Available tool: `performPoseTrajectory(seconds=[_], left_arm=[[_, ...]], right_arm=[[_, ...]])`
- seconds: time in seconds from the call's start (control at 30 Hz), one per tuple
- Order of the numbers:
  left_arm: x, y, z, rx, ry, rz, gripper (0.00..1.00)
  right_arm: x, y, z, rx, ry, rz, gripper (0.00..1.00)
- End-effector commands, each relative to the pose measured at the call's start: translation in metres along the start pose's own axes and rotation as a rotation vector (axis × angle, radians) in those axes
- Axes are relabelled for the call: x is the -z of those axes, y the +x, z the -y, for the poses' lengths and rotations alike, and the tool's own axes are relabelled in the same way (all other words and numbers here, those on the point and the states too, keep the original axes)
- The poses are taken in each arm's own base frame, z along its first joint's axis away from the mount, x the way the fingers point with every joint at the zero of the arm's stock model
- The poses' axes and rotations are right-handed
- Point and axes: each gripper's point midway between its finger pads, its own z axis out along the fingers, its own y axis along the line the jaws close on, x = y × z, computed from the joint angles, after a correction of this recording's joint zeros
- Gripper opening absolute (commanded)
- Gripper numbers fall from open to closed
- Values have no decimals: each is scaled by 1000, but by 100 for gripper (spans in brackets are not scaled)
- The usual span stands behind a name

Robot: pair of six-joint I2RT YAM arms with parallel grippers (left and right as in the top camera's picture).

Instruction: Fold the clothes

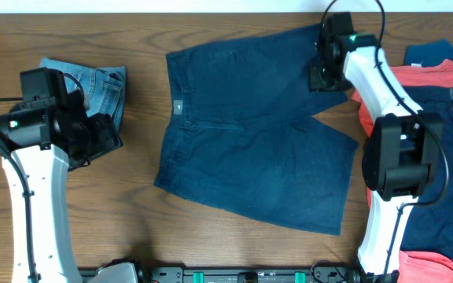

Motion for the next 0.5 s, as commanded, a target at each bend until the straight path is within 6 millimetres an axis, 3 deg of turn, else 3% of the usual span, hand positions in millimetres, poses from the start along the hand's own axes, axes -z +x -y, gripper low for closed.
performPoseTrajectory(seconds=[0.0, 0.3, 0.4, 0.47], left_arm=[[-17, 20, 1, 8, 33, -81, 65], [-93, 71, -6, 38, 96, -219, 65], [-113, 81, 0, 42, 163, -224, 64], [-124, 85, -1, 43, 169, -217, 58]], right_arm=[[45, -11, -21, 30, -130, 47, 52], [125, 5, -58, 45, -367, 72, 53], [136, 8, -62, 37, -394, 77, 54], [137, 11, -63, 20, -394, 64, 54]])
